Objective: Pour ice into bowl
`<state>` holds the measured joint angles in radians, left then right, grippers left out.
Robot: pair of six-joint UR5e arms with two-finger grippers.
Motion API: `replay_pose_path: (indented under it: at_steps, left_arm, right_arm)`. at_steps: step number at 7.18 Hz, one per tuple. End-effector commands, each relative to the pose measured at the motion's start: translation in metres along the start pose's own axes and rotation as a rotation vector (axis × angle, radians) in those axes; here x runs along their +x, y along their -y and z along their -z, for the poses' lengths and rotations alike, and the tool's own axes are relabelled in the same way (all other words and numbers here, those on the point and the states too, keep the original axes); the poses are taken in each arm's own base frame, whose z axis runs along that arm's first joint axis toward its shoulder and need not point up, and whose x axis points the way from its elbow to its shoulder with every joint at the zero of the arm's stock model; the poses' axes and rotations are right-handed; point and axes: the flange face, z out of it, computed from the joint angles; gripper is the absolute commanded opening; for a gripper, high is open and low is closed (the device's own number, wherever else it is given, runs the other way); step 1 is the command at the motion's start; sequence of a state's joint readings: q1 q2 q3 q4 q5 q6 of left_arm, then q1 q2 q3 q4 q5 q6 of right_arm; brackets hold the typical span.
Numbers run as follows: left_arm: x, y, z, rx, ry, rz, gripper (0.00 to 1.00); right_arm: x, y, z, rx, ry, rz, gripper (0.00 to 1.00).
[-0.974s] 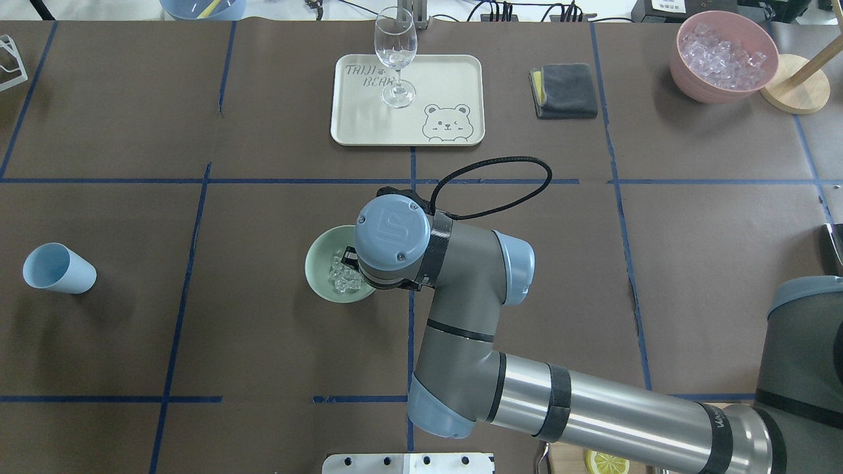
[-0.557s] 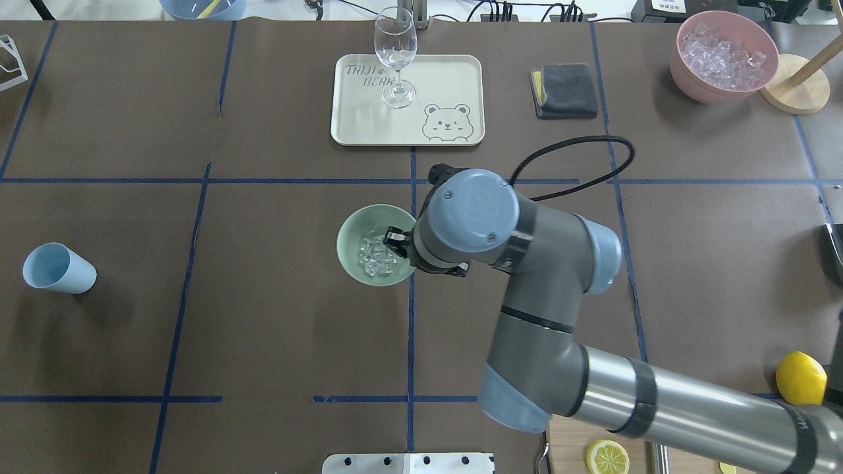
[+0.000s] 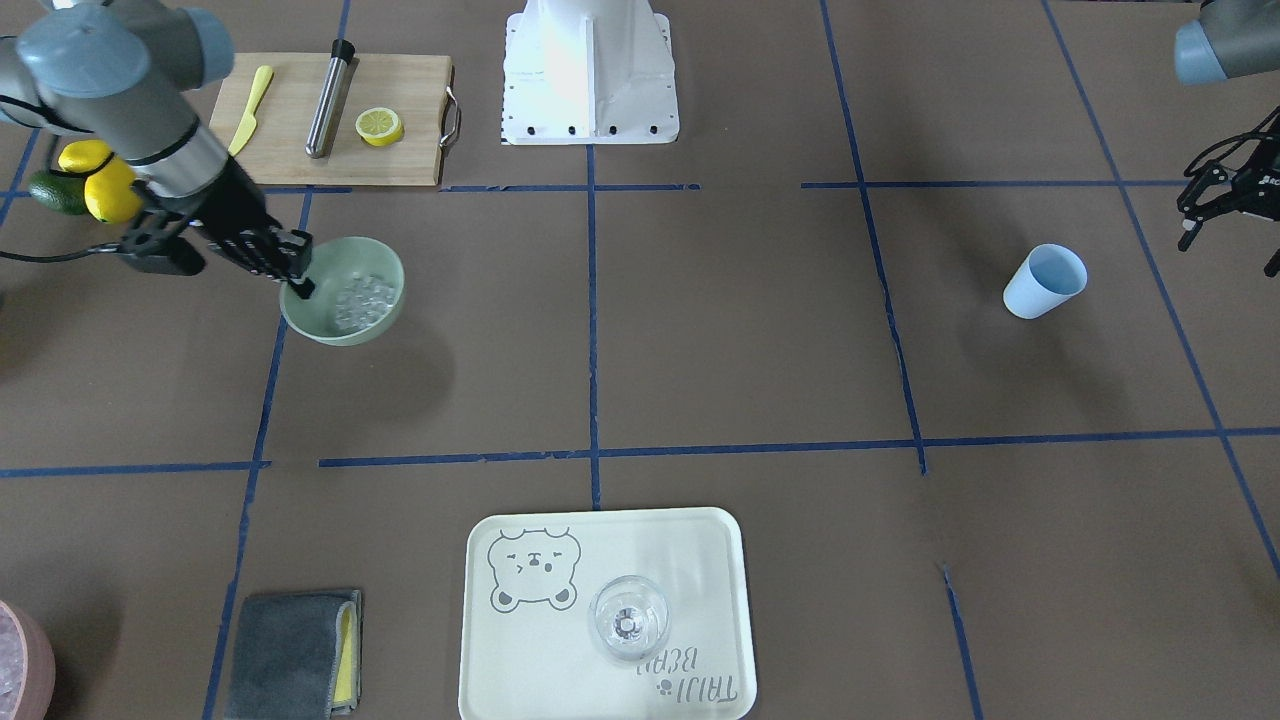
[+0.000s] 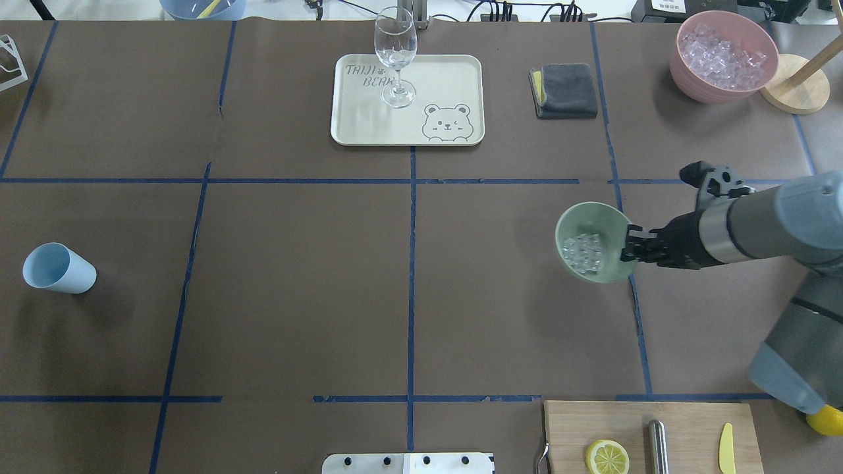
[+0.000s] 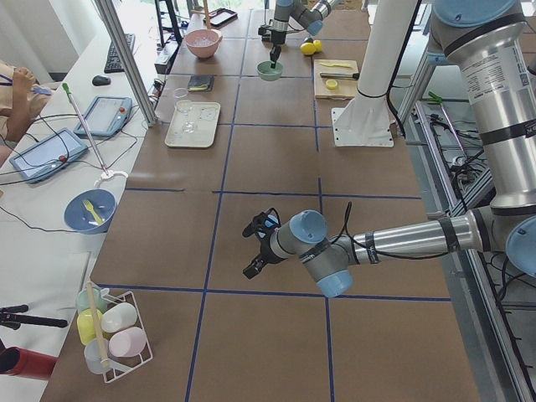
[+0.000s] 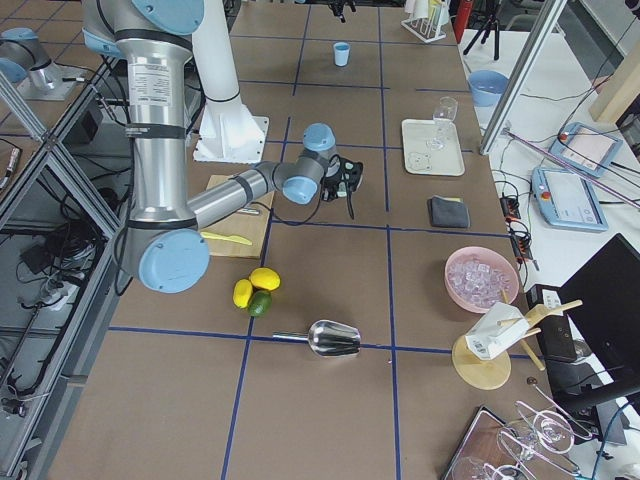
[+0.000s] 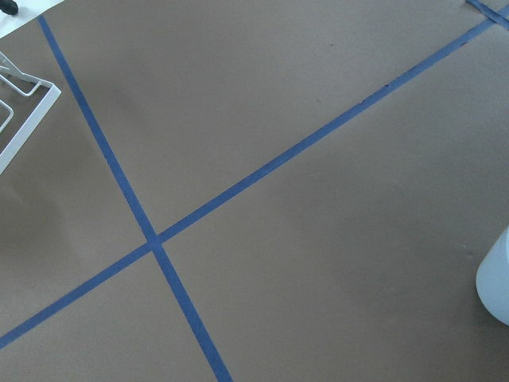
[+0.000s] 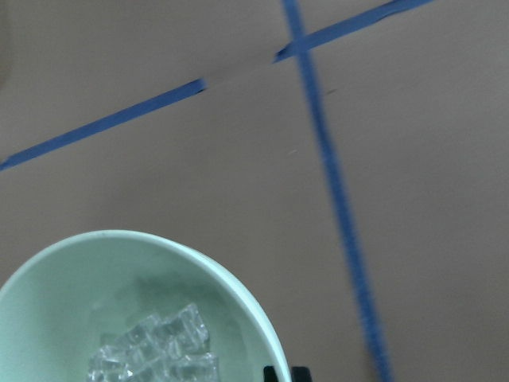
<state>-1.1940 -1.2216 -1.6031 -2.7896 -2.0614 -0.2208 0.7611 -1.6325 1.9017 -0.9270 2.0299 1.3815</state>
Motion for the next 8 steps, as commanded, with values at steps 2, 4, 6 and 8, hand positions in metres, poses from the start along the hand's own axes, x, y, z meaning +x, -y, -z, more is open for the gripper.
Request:
replay_pose_path:
  at_steps: [2, 4, 6, 8]
  left_arm:
    - [0.0, 0.0, 0.003, 0.008, 0.006, 0.0, 1.0]
    - [0.0, 0.001, 0.003, 0.01, 0.009, -0.001, 1.0]
    - [0.0, 0.001, 0.004, 0.011, 0.009, 0.0, 1.0]
    - [0.0, 0.001, 0.005, 0.014, 0.009, 0.0, 1.0]
  right_arm:
    - [0.131, 0.061, 0.015, -0.039, -0.083, 0.077, 0.0]
    - [0.15, 0.062, 0.003, -0.052, -0.071, 0.09, 0.0]
    - [0.157, 0.057, -0.002, -0.085, -0.022, 0.104, 0.0]
    - [0.155, 0.057, -0.001, -0.085, -0.018, 0.107, 0.0]
